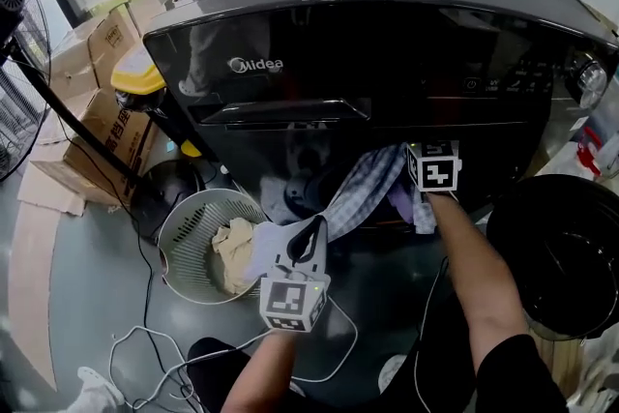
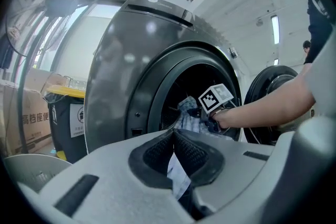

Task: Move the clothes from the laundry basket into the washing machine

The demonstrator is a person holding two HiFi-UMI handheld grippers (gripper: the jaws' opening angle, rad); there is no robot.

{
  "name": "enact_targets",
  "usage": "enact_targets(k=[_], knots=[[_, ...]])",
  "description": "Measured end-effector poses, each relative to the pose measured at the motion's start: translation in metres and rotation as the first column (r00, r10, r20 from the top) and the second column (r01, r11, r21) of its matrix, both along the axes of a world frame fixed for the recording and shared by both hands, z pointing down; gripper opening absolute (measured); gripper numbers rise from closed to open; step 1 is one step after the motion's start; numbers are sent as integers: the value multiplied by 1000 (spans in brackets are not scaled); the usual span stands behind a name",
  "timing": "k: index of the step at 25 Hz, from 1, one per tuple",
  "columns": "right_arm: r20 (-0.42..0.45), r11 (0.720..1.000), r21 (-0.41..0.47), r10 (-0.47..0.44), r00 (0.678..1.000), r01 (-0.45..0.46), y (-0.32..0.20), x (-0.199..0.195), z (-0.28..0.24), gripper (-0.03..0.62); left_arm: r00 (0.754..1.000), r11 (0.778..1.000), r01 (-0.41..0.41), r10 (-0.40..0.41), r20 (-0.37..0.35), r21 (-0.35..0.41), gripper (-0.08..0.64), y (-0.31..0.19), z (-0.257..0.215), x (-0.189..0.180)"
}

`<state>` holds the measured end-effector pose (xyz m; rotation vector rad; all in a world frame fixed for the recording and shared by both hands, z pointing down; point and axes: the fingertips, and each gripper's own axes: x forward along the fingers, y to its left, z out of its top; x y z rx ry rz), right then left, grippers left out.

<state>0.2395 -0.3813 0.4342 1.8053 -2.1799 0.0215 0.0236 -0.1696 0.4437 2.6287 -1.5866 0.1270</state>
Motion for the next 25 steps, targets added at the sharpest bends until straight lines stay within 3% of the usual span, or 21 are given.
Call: enact_targets(k=[3,6,8,11,18,25], knots=[[-20,997,-67,29,999,-30,-23,5,15,97,1000,1000,10,-10,14,-7,6,1,5,-5],[-62,979,-204,-24,998,11,-30,0,49,131,1000,1000,19,-19,24,-19,6,3,11,-9],[-66,969,-241,-66,996,48,-28,-7,59,175,999,999,28,-28,34,-27,6,4,15,-14],[-58,976,-195,-111,992,98,-20,-16,44,227,999,999,34,-33,38,-28,6,3,16,-16],[-22,971,-44,-236,972,235,50,-52,-12,236,999,999,30,-30,26,-20,6,4,11,-20],[23,928,-67,-365,931,365,153,-97,1,239,999,999,45,-45,20,-17,6,7,11,-32]])
